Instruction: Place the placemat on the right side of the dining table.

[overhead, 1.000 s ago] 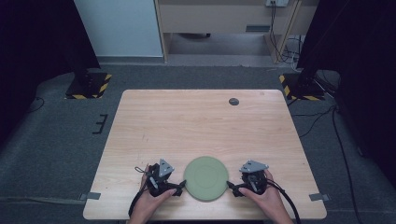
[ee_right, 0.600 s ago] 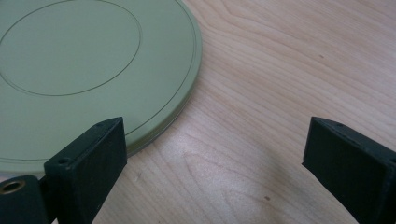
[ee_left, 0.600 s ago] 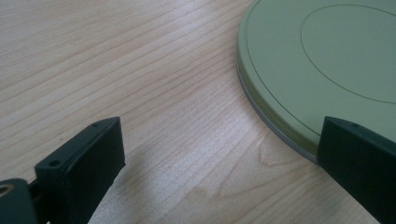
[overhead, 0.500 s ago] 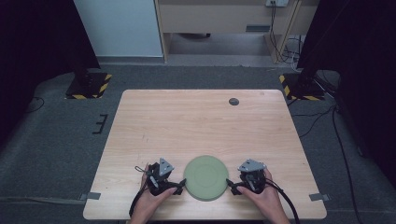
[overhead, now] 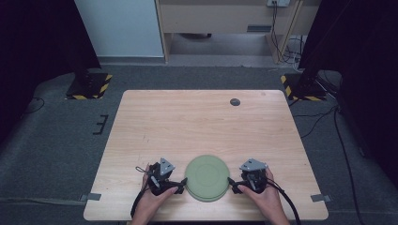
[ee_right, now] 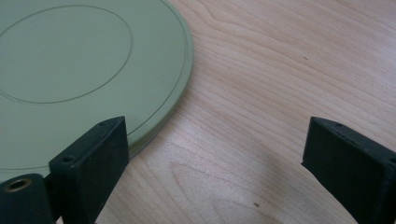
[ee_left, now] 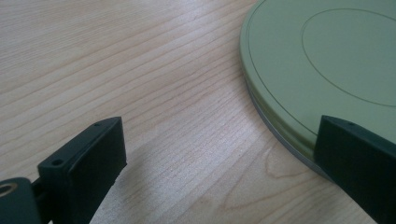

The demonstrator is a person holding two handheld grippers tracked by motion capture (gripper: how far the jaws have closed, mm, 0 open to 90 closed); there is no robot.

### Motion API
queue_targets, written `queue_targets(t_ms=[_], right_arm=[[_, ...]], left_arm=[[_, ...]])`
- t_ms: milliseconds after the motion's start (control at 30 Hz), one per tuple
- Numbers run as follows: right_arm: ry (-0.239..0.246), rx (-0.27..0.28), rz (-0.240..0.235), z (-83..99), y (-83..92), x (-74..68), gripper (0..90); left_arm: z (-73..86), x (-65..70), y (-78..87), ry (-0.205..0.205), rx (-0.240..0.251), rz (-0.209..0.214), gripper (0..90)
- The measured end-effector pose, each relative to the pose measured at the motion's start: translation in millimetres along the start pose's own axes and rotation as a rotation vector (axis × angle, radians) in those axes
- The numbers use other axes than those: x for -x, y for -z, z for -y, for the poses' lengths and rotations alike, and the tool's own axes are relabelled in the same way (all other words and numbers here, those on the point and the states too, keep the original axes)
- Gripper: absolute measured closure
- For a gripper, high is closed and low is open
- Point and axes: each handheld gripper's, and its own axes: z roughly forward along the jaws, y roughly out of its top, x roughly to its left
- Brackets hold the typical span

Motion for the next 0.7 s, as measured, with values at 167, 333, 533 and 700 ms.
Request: queue_targets(t_ms=[167, 333, 533, 700], right_arm=[[0.015, 0.001, -0.02, -1.0, 2.6, -4.9, 7.2], [0.013, -0.001, -0.01, -1.4, 1.7, -4.5, 5.8], [0.01, -0.003, 0.011, -3.5, -0.1, -4.2, 5.3], [0.002, -0.002, 0.026, -4.5, -1.5, -3.1, 5.2]], left_arm=[[-0.1, 3.2, -0.2, -0.011, -0.002, 0.004, 2.2], [-0.7, 2.5, -1.1, -0.009, -0.005, 0.001, 1.1], [-1.9, 1.5, -2.8, -0.001, -0.001, -0.011, 1.0], [-2.7, 1.0, -4.3, 0.003, 0.003, -0.017, 0.9]])
